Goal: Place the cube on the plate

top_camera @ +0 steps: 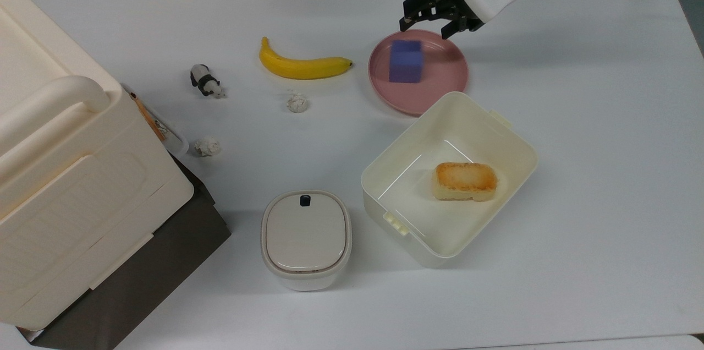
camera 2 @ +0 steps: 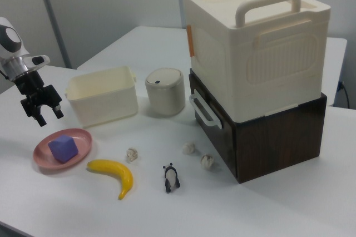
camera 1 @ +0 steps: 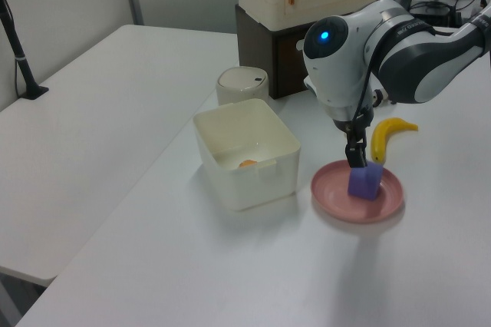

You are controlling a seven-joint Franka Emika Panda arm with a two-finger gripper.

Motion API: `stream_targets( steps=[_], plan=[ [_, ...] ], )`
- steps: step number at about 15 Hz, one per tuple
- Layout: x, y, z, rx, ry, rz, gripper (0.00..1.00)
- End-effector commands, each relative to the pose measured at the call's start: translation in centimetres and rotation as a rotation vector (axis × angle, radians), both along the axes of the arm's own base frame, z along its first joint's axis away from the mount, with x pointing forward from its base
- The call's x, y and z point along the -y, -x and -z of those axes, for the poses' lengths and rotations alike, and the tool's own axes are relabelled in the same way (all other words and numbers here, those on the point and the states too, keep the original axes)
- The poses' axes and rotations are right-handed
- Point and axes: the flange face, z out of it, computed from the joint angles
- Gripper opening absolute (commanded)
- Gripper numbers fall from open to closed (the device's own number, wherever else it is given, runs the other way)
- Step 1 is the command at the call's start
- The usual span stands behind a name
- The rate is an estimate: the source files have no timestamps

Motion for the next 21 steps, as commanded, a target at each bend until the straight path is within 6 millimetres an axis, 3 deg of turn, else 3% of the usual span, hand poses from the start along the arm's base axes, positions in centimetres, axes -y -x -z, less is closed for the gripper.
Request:
stream_targets(
  steps=[1, 4, 6, 8, 12, 16, 21],
  plan=[
    [0.4, 0.6, -0.7, -0.005, 0.006, 0.029, 1.0],
    [1.5, -0.1, -2.1, 0.02, -0.006, 0.052, 1.0],
    [3.9, -1.2, -4.1, 0.048, -0.028, 0.105, 1.0],
    [6.4, -1.8, -7.3, 0.062, -0.09, 0.143, 1.0],
    [13.7, -2.4, -13.8, 0.063, -0.261, 0.217, 1.0],
    [19.2, -1.8, -18.1, 0.121, -0.321, 0.283, 1.0],
    [29.0, -0.7, -22.6, 0.196, -0.464, 0.41, 1.0]
  ],
)
